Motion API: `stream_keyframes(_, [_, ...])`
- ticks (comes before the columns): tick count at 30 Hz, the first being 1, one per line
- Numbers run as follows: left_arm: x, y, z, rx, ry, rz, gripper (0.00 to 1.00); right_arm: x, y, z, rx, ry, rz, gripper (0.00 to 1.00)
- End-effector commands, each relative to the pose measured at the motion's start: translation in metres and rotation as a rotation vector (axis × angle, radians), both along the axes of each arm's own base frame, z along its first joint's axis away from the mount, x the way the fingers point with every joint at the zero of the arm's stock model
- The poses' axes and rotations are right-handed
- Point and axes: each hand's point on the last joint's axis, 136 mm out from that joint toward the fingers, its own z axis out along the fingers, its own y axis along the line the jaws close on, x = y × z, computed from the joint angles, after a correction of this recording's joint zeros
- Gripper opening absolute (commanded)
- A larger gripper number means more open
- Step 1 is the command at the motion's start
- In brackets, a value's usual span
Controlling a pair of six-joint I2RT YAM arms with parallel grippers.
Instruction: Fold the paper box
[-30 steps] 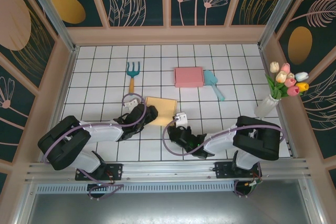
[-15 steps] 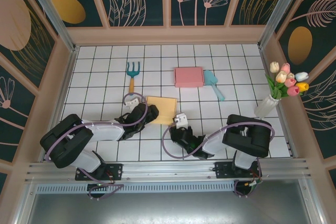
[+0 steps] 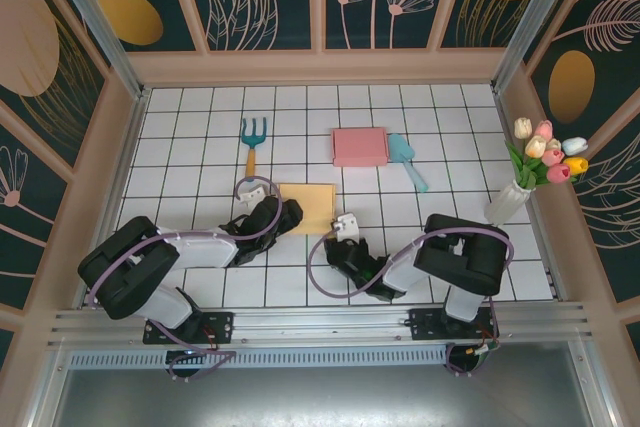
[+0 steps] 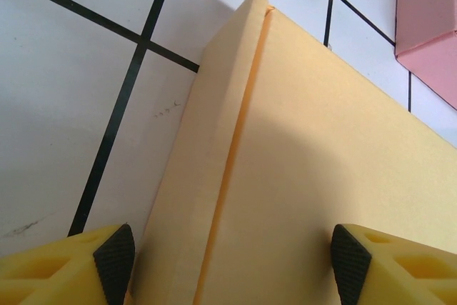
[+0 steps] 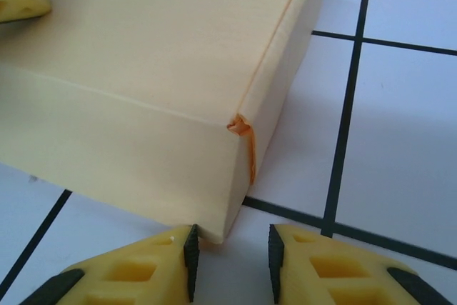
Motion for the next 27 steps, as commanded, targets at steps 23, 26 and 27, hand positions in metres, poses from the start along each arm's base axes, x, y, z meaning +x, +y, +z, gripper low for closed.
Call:
stream_keyframes(23, [-0.038, -0.021, -0.032, -0.020, 0.158, -0.217, 0.67, 0.052, 0.004, 0.014, 0.079, 0.084, -0.024, 0.39])
stream_keyframes(26, [-0.037, -0.016, -0.016, -0.025, 0.113, -0.207, 0.69, 0.050, -0.006, 0.019, 0.089, 0.118, -0.029, 0.39])
stream_keyframes(27, [-0.036, -0.014, -0.009, -0.023, 0.094, -0.201, 0.70, 0.049, -0.010, 0.022, 0.093, 0.126, -0.033, 0.39])
